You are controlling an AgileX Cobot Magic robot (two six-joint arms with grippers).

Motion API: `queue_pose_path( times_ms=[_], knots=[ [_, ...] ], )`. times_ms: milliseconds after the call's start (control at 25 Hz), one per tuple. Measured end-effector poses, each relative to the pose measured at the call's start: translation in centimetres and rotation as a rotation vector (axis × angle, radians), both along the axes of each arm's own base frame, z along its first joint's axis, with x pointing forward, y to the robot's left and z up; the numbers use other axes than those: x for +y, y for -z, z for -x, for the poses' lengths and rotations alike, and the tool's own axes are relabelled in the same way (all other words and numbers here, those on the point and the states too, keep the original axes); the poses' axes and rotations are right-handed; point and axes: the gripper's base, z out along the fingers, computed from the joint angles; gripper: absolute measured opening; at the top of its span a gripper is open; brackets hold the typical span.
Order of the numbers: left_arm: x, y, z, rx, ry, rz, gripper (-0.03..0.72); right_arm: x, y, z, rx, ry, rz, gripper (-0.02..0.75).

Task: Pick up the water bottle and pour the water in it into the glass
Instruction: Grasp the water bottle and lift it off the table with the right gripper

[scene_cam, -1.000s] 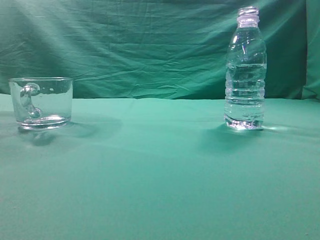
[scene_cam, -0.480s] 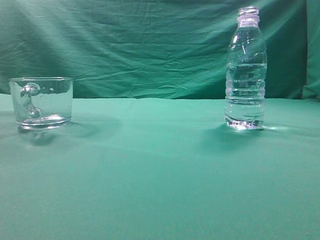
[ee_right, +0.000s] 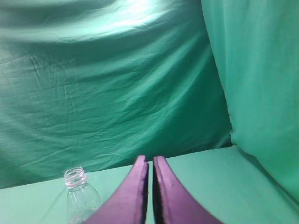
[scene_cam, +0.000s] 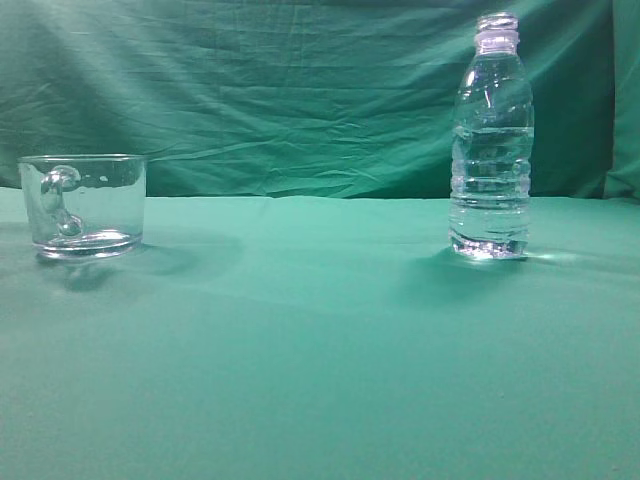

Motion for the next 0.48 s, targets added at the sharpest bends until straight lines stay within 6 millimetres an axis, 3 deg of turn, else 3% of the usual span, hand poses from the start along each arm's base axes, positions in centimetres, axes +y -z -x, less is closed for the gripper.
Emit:
queue_pose_path(
  times_ms=[240, 480],
  knots=[
    [0.0, 0.0, 0.0, 0.0, 0.0, 0.0, 0.0, 0.1, -0.2, -2.1, 0.157, -0.005, -0.014, 0.0],
    [0.0, 0.0, 0.0, 0.0, 0.0, 0.0, 0.0, 1.8, 0.9, -4.2, 0.321, -0.168, 0.273, 0.0]
  ],
)
